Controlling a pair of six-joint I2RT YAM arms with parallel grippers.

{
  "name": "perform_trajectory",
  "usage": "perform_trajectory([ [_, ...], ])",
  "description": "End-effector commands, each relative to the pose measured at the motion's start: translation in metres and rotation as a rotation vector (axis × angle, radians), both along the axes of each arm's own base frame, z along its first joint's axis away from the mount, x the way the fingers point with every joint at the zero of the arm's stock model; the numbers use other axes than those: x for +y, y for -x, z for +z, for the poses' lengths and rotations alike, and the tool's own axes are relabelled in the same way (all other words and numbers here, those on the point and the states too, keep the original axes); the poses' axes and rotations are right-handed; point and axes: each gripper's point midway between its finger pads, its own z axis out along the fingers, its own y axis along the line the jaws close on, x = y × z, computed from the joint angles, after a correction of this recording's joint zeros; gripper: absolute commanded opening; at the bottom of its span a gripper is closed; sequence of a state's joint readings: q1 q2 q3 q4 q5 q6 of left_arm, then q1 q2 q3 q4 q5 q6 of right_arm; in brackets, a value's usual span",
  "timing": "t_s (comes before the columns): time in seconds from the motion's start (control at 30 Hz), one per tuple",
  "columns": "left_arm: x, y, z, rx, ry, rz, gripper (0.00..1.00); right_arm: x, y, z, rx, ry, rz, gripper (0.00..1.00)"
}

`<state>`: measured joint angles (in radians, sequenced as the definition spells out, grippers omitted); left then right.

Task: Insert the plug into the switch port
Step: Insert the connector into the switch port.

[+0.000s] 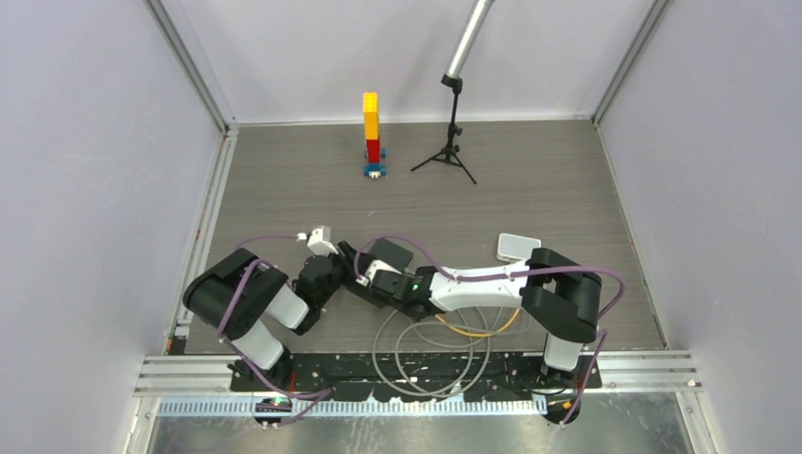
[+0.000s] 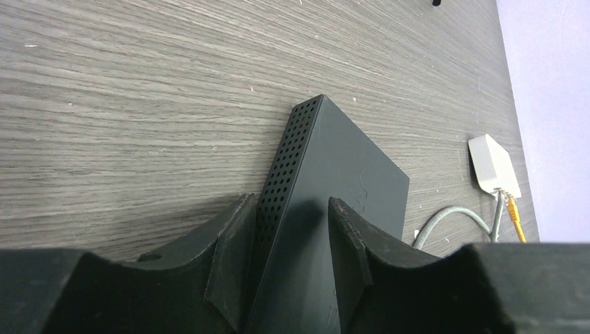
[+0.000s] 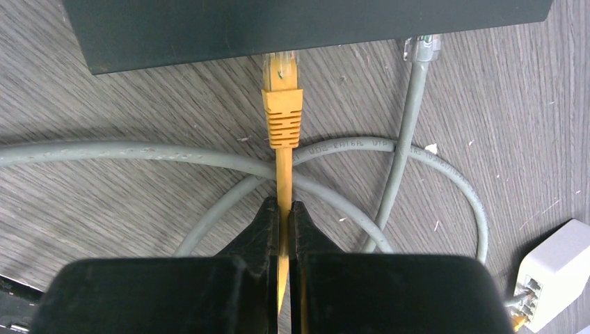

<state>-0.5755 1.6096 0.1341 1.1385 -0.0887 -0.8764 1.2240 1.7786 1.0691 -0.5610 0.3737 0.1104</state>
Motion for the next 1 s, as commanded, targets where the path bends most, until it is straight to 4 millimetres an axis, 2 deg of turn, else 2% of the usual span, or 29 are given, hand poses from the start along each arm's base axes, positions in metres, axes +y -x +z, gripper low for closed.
perform_trajectory([
  [0.0,-0.003,0.067,-0.066,0.268,-0.094,-0.199,0.44,0.030,-0.009,-0.018,0.001,-0.099,-0.022,0.01],
  [0.4,-0.024,0.090,-0.074,0.288,0.037,-0.300,0.39,0.039,-0.026,-0.015,-0.022,-0.181,-0.076,0.00],
  [0.5,-0.028,0.096,-0.077,0.291,0.025,-0.319,0.40,0.042,-0.028,-0.015,-0.024,-0.193,-0.078,0.00],
  [0.7,-0.037,0.100,-0.063,0.253,0.046,-0.345,0.41,0.044,-0.037,-0.009,-0.054,-0.246,-0.113,0.00],
  [0.97,-0.055,0.115,-0.063,0.254,0.044,-0.400,0.41,0.056,-0.048,-0.005,-0.052,-0.304,-0.128,0.00],
])
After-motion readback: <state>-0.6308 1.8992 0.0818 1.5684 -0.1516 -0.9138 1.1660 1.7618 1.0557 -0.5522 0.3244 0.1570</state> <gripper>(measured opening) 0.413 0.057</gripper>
